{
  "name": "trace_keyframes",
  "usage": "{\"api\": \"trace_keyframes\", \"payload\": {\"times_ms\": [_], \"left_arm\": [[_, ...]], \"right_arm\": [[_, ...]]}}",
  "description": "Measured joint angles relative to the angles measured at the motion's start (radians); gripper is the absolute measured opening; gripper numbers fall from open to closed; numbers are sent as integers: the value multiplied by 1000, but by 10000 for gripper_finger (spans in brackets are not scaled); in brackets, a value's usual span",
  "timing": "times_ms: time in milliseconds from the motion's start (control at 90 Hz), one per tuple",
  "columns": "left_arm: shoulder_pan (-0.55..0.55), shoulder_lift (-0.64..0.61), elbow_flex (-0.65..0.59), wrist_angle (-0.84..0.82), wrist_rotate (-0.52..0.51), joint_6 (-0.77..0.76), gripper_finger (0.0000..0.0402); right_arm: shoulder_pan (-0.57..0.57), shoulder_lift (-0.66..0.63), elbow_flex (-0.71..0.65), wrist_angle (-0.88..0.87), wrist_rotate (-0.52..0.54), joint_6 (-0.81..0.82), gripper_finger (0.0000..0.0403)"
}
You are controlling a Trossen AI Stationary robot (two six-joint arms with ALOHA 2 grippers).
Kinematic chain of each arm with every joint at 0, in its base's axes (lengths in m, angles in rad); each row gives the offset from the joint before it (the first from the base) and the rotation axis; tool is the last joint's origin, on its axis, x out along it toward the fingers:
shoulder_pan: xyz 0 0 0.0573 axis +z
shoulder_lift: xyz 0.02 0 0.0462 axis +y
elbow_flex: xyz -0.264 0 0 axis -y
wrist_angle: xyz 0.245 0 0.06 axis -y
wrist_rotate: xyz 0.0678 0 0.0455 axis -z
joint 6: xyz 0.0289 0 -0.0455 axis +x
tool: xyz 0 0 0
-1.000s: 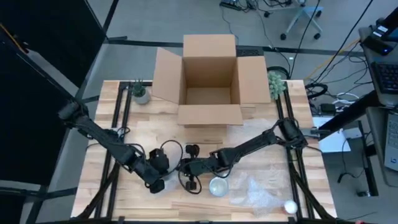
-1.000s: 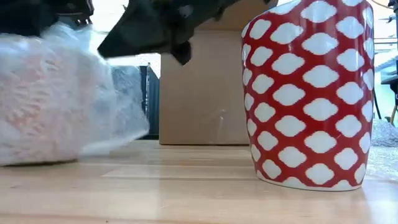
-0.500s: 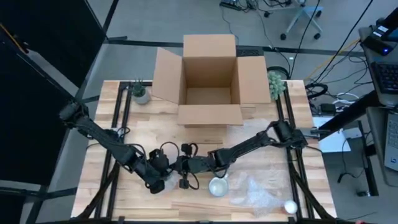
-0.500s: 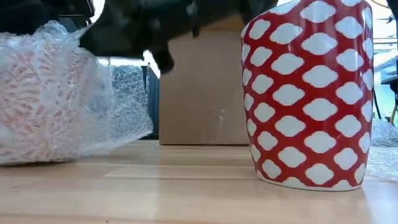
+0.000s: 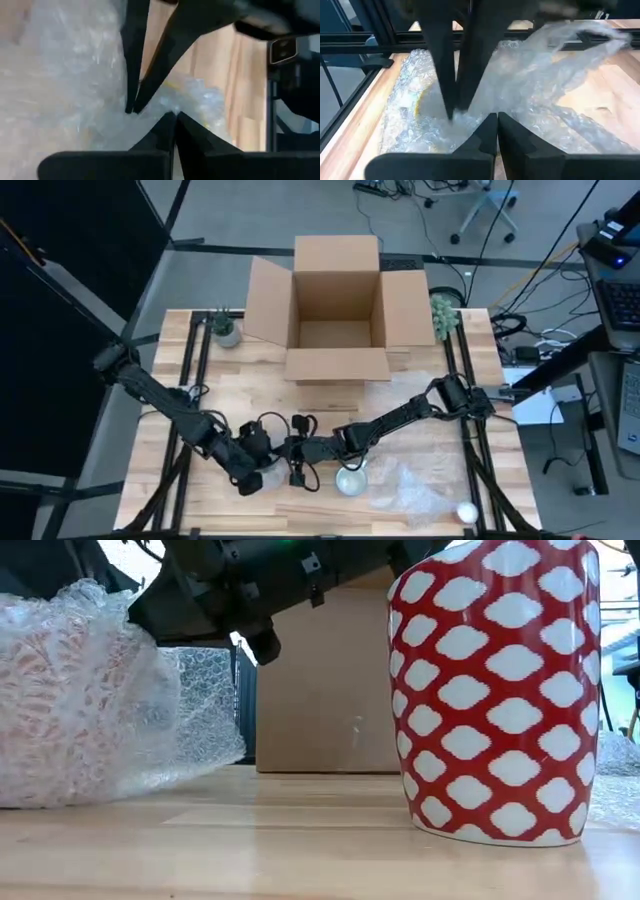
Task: Wrap mug
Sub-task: Wrap the yellow mug with the left bubble wrap
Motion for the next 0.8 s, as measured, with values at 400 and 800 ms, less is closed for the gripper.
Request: {"api": "trace_keyframes", "payload": {"times_ms": [400,800], "left_arm": [[-41,-90,210,-512,-136,-38,0],[-91,-208,-55,-730,-320,-442,0]], "right_arm": [[1,2,-2,-2,-9,12,0],[1,2,-3,-2,-11,12,0]]}}
